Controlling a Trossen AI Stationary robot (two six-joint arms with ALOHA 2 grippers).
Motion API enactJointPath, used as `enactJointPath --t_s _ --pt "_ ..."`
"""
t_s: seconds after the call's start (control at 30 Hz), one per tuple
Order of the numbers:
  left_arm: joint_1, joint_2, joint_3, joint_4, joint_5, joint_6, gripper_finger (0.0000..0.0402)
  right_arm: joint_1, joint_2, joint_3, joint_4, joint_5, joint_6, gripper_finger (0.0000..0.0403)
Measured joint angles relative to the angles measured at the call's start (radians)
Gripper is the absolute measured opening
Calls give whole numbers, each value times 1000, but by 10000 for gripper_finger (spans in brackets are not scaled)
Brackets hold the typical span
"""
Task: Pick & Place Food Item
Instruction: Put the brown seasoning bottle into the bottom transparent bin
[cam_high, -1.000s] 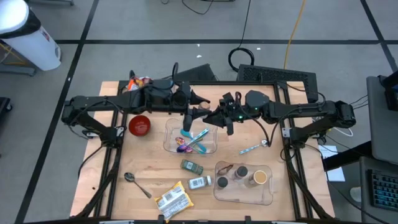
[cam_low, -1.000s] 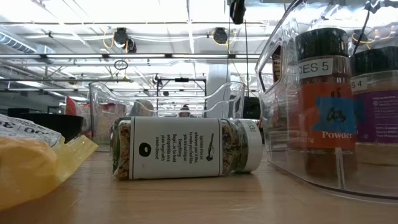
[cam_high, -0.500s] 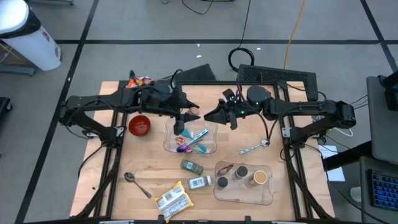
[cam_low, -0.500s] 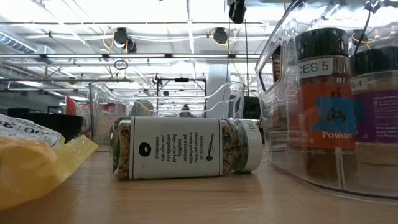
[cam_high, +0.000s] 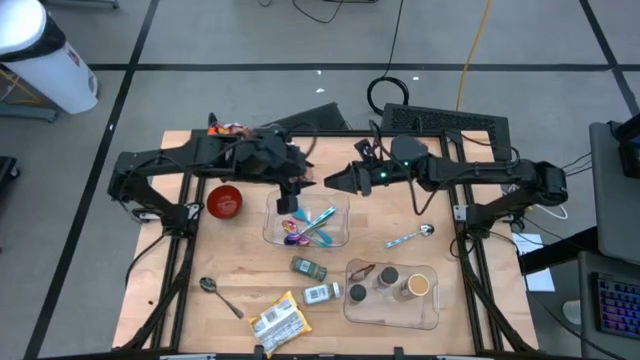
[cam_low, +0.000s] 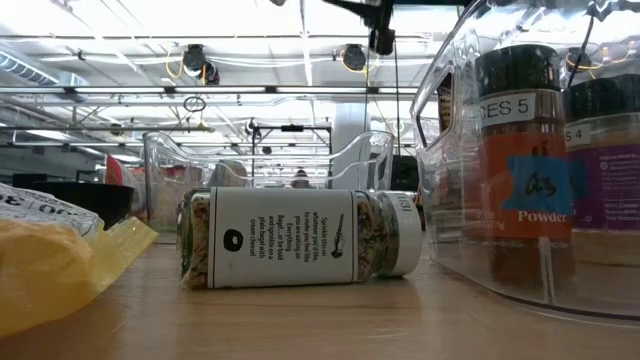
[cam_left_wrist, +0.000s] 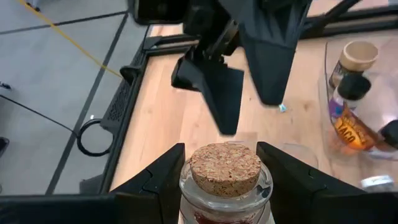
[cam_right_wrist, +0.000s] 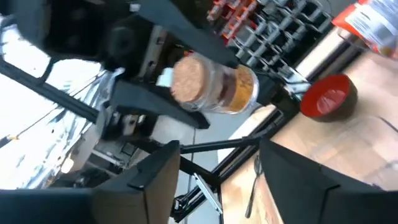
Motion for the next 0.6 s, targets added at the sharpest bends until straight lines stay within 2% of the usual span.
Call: enactJointPath --t_s 0.27,0.43,0.6 --pt "-6 164 199 -237 -1 13 179 0 73 0 71 0 52 268" --pt "-6 230 297 -317 -1 14 179 2 99 0 108 22 86 274" --pt "-6 251 317 -321 14 19 179 3 97 0 143 64 87 269"
